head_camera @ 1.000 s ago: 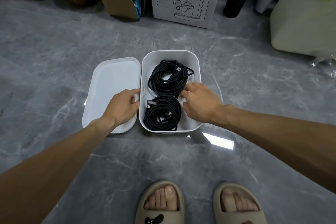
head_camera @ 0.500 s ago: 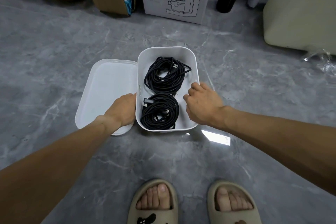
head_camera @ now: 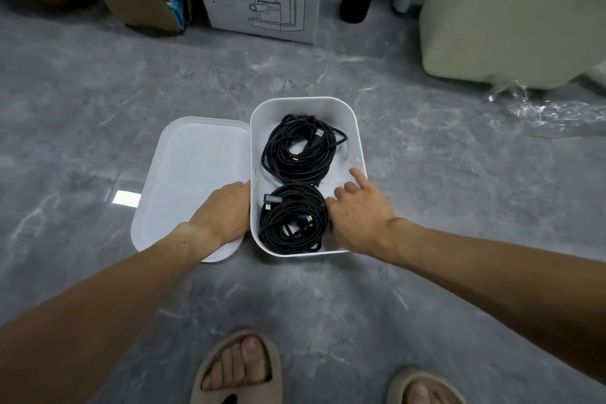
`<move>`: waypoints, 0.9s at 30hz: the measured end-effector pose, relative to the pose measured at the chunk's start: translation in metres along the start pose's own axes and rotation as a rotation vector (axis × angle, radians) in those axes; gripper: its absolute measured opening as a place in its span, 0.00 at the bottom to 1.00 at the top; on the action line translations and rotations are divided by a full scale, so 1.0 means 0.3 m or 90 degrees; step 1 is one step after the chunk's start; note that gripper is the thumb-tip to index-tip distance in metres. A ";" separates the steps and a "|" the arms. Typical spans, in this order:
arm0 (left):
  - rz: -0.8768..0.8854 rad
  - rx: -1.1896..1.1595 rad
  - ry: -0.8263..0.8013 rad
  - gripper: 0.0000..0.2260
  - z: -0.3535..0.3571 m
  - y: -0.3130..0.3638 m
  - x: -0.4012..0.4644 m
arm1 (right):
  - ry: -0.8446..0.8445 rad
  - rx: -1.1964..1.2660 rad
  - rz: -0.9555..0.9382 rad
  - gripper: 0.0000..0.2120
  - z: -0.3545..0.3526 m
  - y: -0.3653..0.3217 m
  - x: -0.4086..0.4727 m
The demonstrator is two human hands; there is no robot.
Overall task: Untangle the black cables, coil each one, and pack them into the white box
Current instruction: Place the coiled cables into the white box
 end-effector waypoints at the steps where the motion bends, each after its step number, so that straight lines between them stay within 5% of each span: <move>1: 0.004 0.003 -0.002 0.02 0.002 0.018 0.004 | -0.001 0.003 0.005 0.16 0.011 0.010 -0.011; 27: 0.116 0.007 -0.033 0.04 0.143 0.376 0.056 | -0.041 0.031 0.069 0.18 0.258 0.180 -0.302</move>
Point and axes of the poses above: each hand's wrist, its own x-axis towards the middle knuckle, its own z-axis out of the palm, y = z × x, the point moved 3 cm from there along x, towards the middle knuckle, and after that the axes turned 4 degrees about -y, right-handed, at the moved point
